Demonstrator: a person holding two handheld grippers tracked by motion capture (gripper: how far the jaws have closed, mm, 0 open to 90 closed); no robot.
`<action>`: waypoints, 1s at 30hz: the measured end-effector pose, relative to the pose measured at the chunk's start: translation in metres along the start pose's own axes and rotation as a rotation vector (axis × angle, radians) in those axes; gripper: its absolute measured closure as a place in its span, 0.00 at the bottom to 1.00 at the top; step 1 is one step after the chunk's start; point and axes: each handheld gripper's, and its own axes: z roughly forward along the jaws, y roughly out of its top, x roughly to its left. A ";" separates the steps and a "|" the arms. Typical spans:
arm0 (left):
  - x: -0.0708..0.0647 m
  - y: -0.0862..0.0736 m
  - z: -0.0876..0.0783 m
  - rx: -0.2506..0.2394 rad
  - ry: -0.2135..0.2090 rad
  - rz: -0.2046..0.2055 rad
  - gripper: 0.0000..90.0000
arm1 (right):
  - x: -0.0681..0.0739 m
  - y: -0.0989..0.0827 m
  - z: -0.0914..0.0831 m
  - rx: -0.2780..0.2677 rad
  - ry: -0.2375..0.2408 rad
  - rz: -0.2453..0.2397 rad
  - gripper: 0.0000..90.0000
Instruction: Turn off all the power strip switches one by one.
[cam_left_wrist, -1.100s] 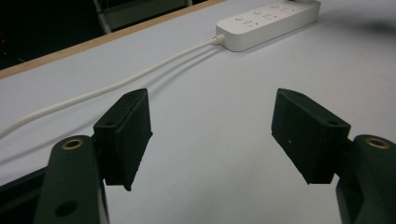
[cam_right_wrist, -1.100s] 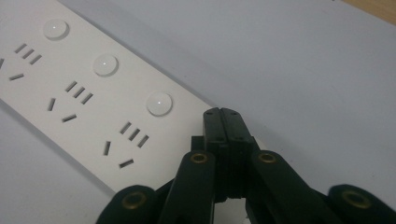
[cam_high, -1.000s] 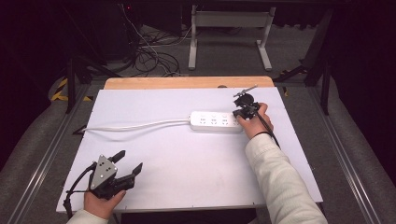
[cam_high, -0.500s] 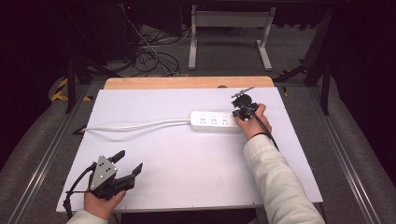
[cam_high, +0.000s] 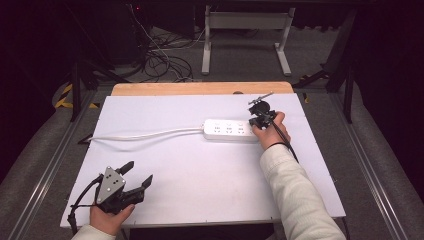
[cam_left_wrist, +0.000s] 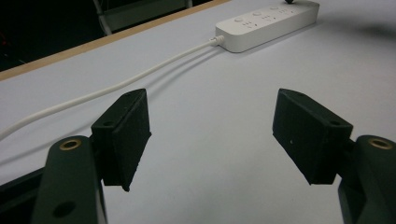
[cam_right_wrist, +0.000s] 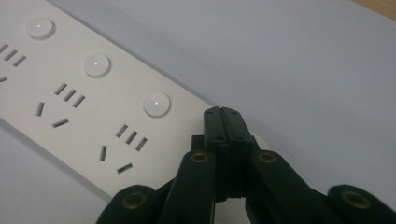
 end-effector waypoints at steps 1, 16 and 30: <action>0.000 0.000 0.000 -0.001 -0.002 -0.005 0.31 | -0.001 0.000 0.000 0.001 0.005 0.005 1.00; 0.001 0.000 0.001 0.004 -0.007 -0.014 0.31 | 0.004 0.001 -0.011 -0.051 -0.003 -0.035 1.00; 0.000 0.000 0.002 0.008 -0.007 -0.012 0.31 | 0.014 0.008 -0.028 -0.182 0.092 -0.055 1.00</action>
